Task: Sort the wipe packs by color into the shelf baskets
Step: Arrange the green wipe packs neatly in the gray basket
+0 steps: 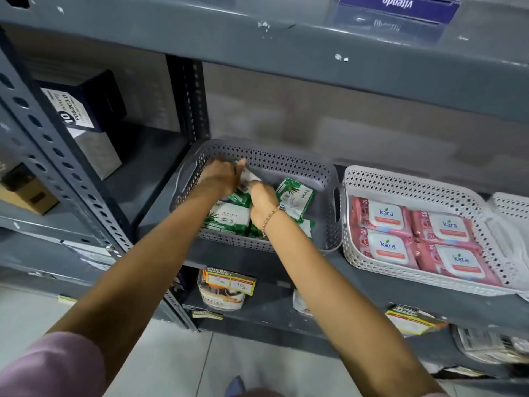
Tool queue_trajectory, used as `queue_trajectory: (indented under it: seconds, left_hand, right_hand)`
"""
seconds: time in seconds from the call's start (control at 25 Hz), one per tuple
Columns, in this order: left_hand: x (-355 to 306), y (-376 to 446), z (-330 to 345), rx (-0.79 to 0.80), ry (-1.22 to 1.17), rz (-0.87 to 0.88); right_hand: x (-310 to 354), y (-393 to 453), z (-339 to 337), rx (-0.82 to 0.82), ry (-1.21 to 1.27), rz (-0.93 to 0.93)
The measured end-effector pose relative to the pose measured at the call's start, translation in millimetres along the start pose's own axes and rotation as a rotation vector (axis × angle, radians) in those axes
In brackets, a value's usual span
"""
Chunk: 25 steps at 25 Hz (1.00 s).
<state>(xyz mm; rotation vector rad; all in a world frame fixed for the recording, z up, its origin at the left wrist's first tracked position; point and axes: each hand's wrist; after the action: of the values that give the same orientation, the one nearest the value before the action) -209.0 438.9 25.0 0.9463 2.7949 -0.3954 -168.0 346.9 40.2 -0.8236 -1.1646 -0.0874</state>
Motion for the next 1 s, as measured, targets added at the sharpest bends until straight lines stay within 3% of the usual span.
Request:
queue_trajectory:
  seconds: [0.2,0.44,0.56,0.68,0.76,1.0]
  left_hand:
    - [16,-22,14,-0.095,0.059,-0.085]
    - [-9,-32,-5,-0.089,0.175,-0.14]
    - [-39,-22,-7,0.005,-0.057,0.158]
    - [-75,-22,-2,0.327,-0.165,0.418]
    - [-82,-16,3,0.43,-0.084,0.406]
    - [-79,-12,1,0.368,-0.041,0.318]
  right_hand:
    - [16,-10,-4,0.057,-0.112,0.002]
    - [-14,-43,-26,0.02,0.078,-0.058]
    - [-30,-54,-41,-0.066,0.206,-0.025]
    - [-27,-52,-52,-0.118,0.283,-0.025]
    - [-21,-48,-68,-0.149,0.295,-0.027]
    - [2,-29,-123,-0.047,0.319,-0.094]
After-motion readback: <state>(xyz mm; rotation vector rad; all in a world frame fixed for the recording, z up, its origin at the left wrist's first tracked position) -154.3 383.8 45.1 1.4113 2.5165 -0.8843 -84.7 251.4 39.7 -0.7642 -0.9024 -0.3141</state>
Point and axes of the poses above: each hand's wrist, its own y-axis towards the middle knuckle, its own z-axis out of the palm, x = y × z, and after that the axes turned 8 degrees about x, right-handed
